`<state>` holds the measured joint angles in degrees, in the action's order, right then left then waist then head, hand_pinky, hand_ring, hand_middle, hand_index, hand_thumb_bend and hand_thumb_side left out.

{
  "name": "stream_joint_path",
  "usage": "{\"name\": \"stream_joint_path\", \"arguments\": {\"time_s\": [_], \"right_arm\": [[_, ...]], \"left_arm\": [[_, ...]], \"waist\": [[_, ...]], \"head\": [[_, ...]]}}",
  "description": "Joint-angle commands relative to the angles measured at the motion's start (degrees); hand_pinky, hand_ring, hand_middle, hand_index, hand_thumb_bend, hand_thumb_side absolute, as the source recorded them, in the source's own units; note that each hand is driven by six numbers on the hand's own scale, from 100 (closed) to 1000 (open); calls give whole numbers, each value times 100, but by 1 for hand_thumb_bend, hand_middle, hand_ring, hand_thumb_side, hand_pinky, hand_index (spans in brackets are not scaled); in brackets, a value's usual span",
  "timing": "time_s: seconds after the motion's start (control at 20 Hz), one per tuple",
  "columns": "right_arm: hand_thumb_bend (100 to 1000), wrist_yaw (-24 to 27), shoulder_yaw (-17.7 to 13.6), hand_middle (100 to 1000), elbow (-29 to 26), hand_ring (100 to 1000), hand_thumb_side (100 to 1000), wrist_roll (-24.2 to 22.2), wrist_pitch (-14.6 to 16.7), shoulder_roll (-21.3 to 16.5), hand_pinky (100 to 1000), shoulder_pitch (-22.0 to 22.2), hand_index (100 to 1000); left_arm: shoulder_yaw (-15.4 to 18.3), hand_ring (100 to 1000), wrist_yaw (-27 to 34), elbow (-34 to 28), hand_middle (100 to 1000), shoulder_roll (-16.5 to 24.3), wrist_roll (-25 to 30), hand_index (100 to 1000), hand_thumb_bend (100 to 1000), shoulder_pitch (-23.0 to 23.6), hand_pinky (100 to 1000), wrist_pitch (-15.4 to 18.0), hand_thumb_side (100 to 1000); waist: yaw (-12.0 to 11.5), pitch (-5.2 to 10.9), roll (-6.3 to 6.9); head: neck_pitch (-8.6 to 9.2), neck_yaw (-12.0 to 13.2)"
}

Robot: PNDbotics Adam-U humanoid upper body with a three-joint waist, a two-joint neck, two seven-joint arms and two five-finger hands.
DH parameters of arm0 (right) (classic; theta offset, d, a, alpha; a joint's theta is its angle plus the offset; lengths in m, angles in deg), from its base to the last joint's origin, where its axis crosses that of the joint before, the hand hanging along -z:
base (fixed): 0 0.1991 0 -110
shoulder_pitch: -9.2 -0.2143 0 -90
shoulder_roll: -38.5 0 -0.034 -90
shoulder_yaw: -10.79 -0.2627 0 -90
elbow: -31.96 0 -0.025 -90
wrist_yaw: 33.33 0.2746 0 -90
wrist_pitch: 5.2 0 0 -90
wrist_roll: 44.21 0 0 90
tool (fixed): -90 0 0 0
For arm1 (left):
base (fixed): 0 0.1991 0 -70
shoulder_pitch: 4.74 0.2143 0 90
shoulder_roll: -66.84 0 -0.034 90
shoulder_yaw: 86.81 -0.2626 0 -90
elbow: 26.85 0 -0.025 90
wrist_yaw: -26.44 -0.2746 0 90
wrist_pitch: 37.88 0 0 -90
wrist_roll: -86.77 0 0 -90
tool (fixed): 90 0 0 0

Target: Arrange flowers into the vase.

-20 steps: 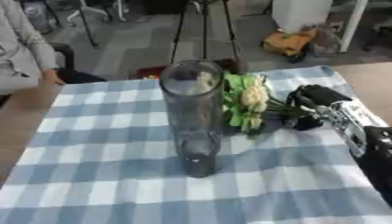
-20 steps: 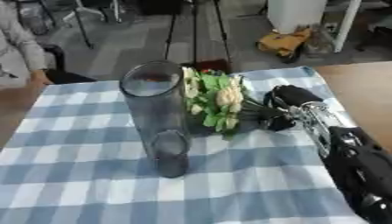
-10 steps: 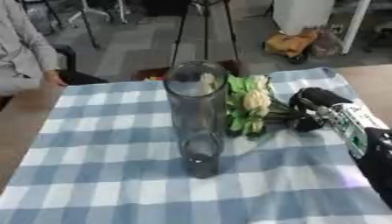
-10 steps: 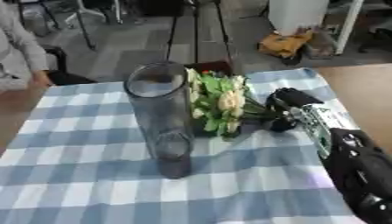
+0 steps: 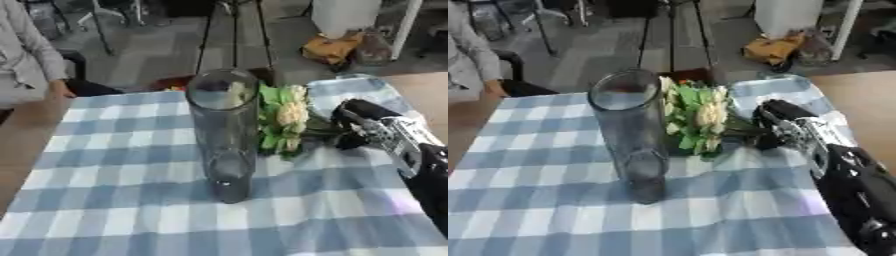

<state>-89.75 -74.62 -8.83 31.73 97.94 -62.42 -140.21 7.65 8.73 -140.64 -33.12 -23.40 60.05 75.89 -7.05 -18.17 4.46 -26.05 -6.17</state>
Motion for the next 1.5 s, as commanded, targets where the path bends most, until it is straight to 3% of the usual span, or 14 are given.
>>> {"name": "stream_joint_path", "arguments": {"time_s": [0.05, 0.3, 0.45, 0.8, 1.5], "right_arm": [[100, 136, -1, 169, 34, 444, 261, -57, 14, -118, 625, 15, 345], [100, 211, -18, 106, 43, 391, 241, -84, -15, -130, 546, 22, 289], [100, 244, -27, 100, 44, 381, 220, -54, -43, -132, 546, 20, 256], [100, 309, -42, 100, 69, 340, 296, 57, -78, -122, 540, 16, 199], [100, 768, -86, 100, -85, 287, 332, 229, -201, -158, 510, 29, 123]], "left_arm": [[16, 751, 16, -80, 817, 55, -9, 889, 269, -33, 550, -17, 1000], [18, 748, 16, -80, 817, 53, -12, 889, 267, -29, 548, -28, 1000], [16, 747, 15, -80, 817, 50, -10, 889, 266, -26, 547, -34, 1000], [11, 744, 26, -80, 816, 48, 19, 889, 262, -21, 547, -49, 1000], [16, 736, 41, -80, 814, 45, 32, 886, 254, -23, 546, -59, 1000]], "waist": [[-8, 70, 1], [-11, 63, 14], [-13, 56, 19], [-31, 47, 37], [9, 60, 68]], "head": [[75, -12], [62, -15], [66, -17], [79, -24], [80, -32]]}}
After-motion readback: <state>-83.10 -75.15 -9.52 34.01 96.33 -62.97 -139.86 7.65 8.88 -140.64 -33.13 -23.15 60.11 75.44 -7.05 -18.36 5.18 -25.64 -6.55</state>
